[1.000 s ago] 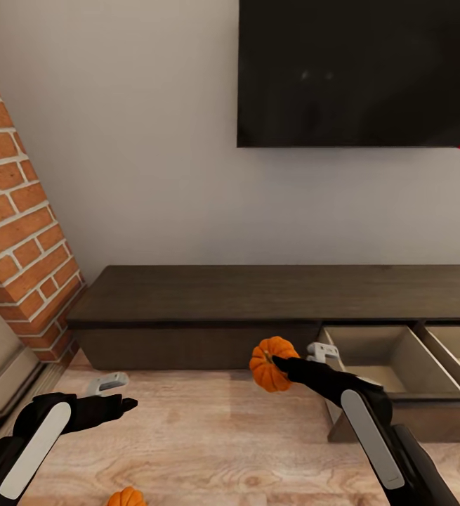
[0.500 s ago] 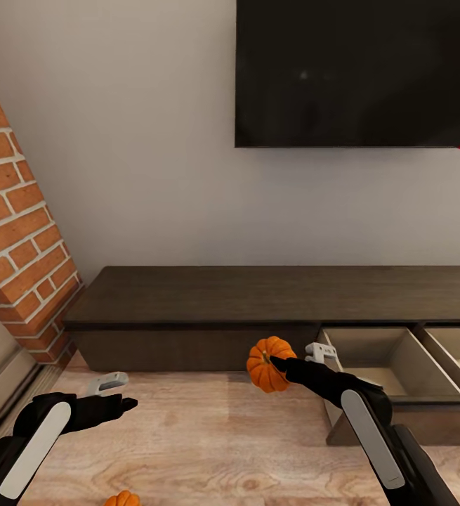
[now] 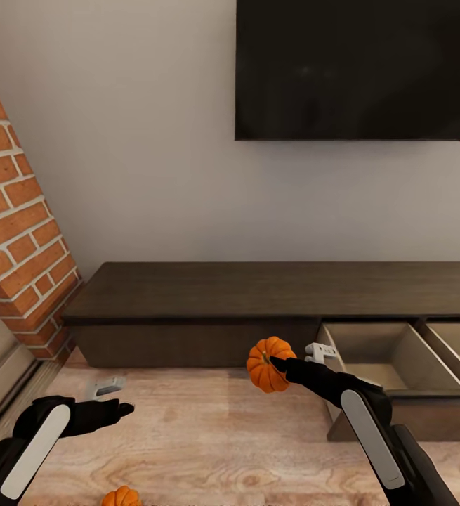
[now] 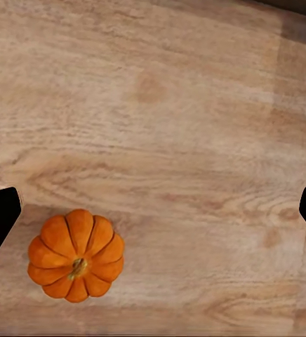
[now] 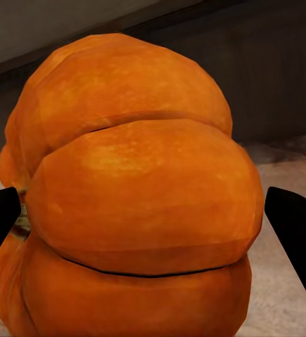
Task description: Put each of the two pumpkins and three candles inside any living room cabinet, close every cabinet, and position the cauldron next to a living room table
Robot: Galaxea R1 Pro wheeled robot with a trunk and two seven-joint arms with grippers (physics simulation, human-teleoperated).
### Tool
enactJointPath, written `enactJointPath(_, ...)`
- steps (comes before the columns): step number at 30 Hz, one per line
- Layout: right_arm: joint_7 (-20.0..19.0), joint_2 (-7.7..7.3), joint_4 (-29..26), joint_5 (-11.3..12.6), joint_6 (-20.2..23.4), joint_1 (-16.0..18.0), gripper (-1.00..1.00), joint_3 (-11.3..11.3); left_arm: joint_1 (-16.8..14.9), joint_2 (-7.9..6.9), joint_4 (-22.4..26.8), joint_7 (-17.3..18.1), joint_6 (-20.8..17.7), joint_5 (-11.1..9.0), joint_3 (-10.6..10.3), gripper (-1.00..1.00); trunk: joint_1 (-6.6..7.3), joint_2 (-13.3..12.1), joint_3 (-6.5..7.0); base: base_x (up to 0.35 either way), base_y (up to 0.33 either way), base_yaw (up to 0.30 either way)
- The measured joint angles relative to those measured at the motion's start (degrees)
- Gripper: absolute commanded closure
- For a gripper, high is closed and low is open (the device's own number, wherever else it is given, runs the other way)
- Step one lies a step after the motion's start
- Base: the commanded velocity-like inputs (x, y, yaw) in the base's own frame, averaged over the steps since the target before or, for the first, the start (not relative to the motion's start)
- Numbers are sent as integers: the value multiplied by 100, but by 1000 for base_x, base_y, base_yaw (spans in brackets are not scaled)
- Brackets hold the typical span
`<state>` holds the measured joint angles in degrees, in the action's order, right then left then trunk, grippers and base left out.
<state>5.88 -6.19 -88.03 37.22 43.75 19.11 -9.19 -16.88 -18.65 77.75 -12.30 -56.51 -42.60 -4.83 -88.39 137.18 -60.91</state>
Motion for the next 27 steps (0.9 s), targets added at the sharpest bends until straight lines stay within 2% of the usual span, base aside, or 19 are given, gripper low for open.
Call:
enactJointPath(4, -7, 0, 4, 79, -7, 0, 100, 4, -18, -1, -316, 5, 95, 18, 2, -100, -88, 160, -72, 0, 0, 0)
enactJointPath(9, -8, 0, 11, 354, -44, 0, 100, 3, -137, -9, -790, 11, 400, 25, -4, -100, -198, 361, -162, 0, 0, 0)
enactJointPath(15, -149, -1, 42, 434, -52, -1, 100, -16, -249, -35, -1111, 18, 453, 25, -4, -100, -329, 602, -269, 0, 0, 0)
enactJointPath(19, -450, -1, 35, 444, -49, 0, 100, -31, -260, -70, -1140, 46, 457, 24, 4, -100, -341, 608, -358, 0, 0, 0)
enactJointPath(27, -551, 3, 33, 442, -11, 1, 100, -51, -378, -93, -1295, 91, 457, 17, 22, -100, -361, 619, -535, 0, 0, 0)
